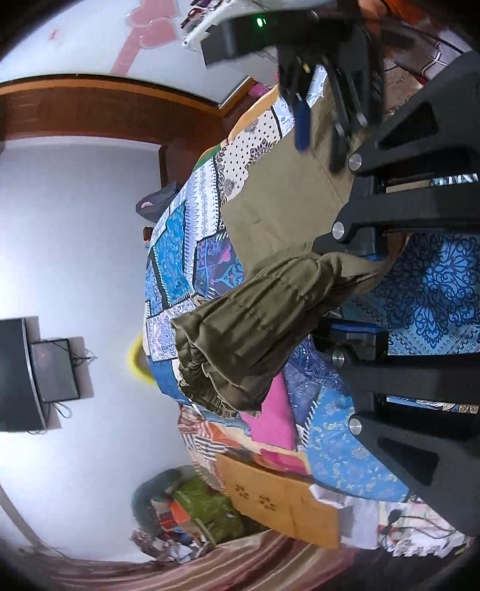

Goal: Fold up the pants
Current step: 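Grasp the waistband with the left gripper and fold it over toward the hem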

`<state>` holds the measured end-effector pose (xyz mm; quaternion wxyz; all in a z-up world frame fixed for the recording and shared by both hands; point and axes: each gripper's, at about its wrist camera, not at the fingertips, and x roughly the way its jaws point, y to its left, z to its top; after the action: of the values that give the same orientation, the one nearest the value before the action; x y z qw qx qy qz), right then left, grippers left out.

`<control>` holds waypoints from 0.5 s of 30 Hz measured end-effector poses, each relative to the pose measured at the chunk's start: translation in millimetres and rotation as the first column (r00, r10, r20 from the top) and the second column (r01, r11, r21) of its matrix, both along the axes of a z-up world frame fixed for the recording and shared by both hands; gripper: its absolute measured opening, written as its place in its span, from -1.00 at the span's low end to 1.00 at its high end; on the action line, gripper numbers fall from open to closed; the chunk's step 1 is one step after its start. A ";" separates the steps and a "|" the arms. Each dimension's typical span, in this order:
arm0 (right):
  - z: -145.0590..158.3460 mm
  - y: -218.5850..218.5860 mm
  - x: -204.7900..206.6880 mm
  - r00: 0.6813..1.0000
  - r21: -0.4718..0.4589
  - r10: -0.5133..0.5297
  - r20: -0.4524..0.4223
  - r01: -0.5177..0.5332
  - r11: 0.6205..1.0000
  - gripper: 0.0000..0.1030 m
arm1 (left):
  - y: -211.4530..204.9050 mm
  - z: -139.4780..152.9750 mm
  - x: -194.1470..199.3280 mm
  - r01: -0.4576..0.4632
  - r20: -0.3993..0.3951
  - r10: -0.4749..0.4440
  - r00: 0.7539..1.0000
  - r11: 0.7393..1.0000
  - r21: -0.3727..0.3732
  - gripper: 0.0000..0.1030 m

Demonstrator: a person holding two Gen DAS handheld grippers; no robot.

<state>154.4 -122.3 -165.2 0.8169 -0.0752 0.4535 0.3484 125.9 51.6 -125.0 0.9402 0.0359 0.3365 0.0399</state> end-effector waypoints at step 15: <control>-31.2 -44.6 -7.5 0.995 -0.049 -0.088 -0.052 0.086 0.995 0.00 | -61.4 11.4 13.4 0.123 0.028 -0.122 0.992 0.992 -0.010 -0.55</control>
<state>146.9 -166.9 -196.4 0.8168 -0.0653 0.4862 0.3036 139.2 -9.9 -113.6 0.9456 0.0506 0.3207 -0.0193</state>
